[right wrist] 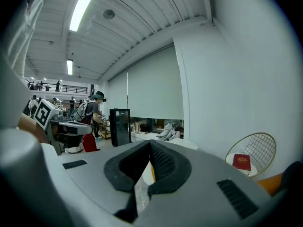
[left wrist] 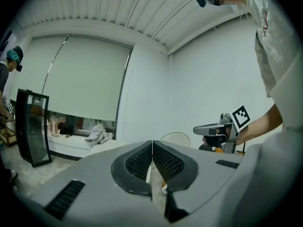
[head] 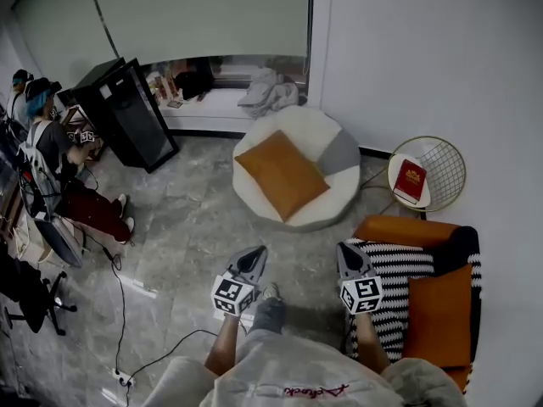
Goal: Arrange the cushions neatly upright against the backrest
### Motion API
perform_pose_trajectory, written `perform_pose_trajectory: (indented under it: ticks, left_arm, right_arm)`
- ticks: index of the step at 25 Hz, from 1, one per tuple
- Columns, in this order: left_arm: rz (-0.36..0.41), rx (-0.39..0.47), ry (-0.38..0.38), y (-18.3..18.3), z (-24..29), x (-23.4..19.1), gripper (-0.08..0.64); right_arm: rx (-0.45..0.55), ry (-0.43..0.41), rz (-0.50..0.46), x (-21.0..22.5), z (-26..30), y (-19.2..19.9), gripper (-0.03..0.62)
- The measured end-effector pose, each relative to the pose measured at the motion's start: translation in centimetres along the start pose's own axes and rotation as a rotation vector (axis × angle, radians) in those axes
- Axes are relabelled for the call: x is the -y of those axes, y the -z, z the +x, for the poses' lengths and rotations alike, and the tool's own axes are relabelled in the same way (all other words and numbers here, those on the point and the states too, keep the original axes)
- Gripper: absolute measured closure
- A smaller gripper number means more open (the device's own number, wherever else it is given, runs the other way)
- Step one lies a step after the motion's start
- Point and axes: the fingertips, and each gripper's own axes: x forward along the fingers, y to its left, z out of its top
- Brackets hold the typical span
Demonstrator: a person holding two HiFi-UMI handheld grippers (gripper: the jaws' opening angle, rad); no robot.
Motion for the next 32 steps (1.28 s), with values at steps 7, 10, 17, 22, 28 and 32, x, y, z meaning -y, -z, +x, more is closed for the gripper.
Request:
perform_pose_trajectory:
  ticks: [7,10,17,22,28,32]
  left_arm:
    - [-0.012,-0.004,0.011,-2.7,4.7,-6.4,0.528]
    - [-0.020,-0.005,0.011,-3.4,6.3,-9.8,0.528]
    - [-0.023,0.002,0.010,-4.4,10.3,-16.5,0.528]
    - [-0.020,0.000,0.023,-4.9,12.2,-20.7,0.528]
    - [-0.019,-0.014,0.063,-4.8,14.3,-22.7,0.528]
    - [-0.016,-0.025,0.094,-3.2,15.1,-22.2,0.528]
  right_arm:
    - [-0.008,0.004,0.004,1.3,7.9,-2.5,0.566]
    - [-0.013,-0.005,0.002,1.0,11.6,-3.5,0.566]
    - [-0.019,-0.006,-0.002,2.0,19.5,-4.6,0.565]
    - [-0.018,-0.003,-0.014,1.8,24.1,-5.5,0.566]
    - [-0.032,0.016,-0.013,2.1,26.4,-5.3,0.565]
    - [-0.040,0.045,0.002,2.9,26.1,-3.3,0.566]
